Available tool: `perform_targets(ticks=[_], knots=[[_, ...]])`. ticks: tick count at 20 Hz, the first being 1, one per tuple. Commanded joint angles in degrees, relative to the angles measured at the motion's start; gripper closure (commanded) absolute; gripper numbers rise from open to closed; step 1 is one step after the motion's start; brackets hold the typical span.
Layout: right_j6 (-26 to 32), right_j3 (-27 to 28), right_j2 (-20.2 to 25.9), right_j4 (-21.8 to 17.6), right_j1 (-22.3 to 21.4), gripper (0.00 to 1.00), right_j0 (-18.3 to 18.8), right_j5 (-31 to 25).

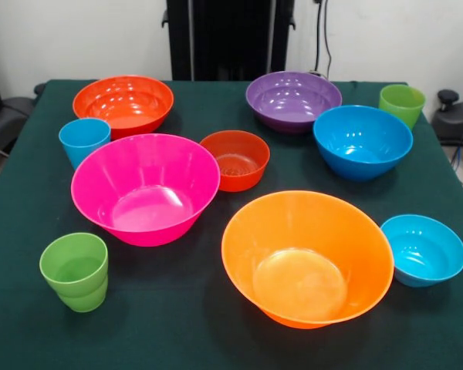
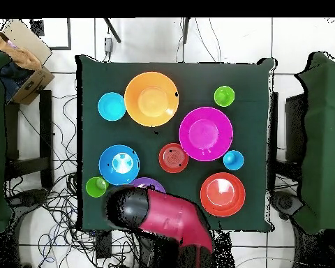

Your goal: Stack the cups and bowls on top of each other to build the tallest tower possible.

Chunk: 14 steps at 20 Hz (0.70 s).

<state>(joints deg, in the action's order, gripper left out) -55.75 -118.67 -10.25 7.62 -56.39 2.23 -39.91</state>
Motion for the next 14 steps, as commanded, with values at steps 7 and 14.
perform_targets(ticks=[7, 14], knots=[[1.84, -1.69, 12.37, -0.49, -1.52, 0.00, 8.97, 3.39], [-1.39, 5.05, 9.77, -6.07, 2.40, 0.00, 9.57, 0.48]])
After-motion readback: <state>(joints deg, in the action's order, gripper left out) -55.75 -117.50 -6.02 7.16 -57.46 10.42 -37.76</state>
